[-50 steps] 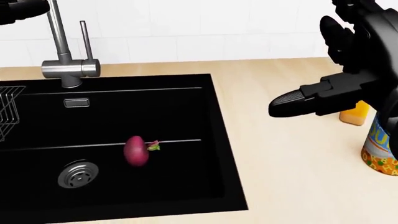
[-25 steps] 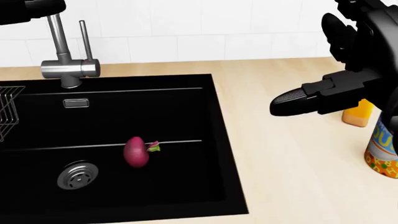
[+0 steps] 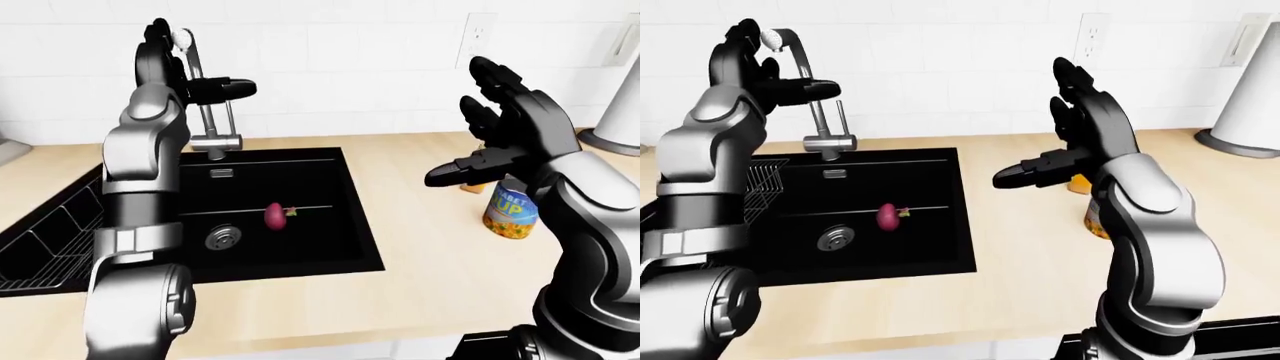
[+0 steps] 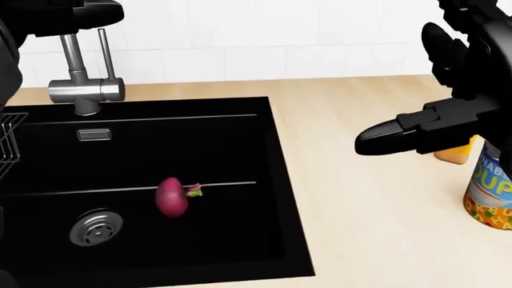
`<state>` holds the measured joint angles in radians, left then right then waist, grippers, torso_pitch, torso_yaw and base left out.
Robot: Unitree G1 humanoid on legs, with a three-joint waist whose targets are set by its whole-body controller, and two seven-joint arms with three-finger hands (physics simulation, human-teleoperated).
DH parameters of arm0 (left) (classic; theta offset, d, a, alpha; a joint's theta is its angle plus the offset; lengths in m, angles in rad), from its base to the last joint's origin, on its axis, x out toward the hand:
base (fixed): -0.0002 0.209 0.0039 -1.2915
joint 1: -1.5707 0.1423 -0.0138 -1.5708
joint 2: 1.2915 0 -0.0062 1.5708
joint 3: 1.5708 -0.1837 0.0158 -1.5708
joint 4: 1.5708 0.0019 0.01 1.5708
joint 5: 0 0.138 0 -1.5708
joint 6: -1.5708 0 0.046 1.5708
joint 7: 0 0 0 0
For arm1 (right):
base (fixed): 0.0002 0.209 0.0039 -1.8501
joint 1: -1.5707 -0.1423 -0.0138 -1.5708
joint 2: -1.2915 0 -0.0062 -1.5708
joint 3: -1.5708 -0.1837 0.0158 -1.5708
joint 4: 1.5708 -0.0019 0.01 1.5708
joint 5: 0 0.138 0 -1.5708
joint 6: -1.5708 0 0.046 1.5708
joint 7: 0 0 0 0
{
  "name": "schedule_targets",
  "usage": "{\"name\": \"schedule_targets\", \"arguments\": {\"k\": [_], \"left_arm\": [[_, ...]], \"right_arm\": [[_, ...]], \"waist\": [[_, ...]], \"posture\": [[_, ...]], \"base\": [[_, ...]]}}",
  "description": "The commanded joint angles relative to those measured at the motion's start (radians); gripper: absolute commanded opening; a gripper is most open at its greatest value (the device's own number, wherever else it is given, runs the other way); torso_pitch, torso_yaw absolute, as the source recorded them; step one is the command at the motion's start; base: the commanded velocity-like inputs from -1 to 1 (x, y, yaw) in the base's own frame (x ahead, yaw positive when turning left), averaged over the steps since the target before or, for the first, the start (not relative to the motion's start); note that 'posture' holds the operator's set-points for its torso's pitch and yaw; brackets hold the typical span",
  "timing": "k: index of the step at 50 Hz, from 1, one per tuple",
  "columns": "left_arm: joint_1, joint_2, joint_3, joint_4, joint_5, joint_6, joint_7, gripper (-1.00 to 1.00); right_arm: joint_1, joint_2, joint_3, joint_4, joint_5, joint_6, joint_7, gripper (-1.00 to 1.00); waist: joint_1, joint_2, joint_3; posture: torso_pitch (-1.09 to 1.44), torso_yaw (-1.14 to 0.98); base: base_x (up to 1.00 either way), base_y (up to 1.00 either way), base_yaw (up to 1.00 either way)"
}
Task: Turn the sink spout to the right.
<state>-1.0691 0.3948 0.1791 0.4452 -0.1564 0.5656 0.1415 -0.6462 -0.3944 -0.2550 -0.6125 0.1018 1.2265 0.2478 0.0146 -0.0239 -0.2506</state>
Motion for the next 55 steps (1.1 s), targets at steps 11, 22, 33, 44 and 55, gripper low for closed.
{"name": "schedule_targets", "arguments": {"k": [11,22,33,44,55], "left_arm": [[-0.023,-0.025,-0.006,-0.12,0.005,0.034,0.011,1.0],[-0.012,-0.066,-0.026,-0.144,0.023,0.047,0.009,1.0],[0.01,-0.117,-0.047,-0.199,0.048,0.071,0.007,1.0],[0.006,-0.14,-0.054,-0.247,0.058,0.11,0.008,1.0],[-0.011,-0.16,-0.068,-0.18,0.074,0.068,0.012,1.0]], "right_arm": [[-0.02,-0.013,-0.011,-0.024,0.005,-0.025,-0.009,1.0],[-0.029,-0.017,-0.008,-0.024,0.005,-0.017,-0.009,1.0],[-0.033,-0.023,-0.014,-0.044,0.007,0.005,-0.006,1.0],[-0.032,-0.026,-0.02,-0.058,0.009,0.018,-0.005,1.0],[-0.038,-0.03,-0.02,-0.069,0.011,0.033,-0.004,1.0]], "waist": [[0.0,-0.002,-0.013],[0.001,-0.005,-0.013],[0.002,-0.009,-0.013],[0.001,-0.01,-0.012],[0.002,-0.012,-0.012]], "posture": [[-0.36,0.0],[-0.36,0.0],[-0.36,0.0],[-0.36,0.0],[-0.36,0.0]], "base": [[0.0,0.0,0.0],[0.0,0.0,0.0],[0.0,0.0,0.0],[0.0,0.0,0.0],[0.0,0.0,0.0]]}}
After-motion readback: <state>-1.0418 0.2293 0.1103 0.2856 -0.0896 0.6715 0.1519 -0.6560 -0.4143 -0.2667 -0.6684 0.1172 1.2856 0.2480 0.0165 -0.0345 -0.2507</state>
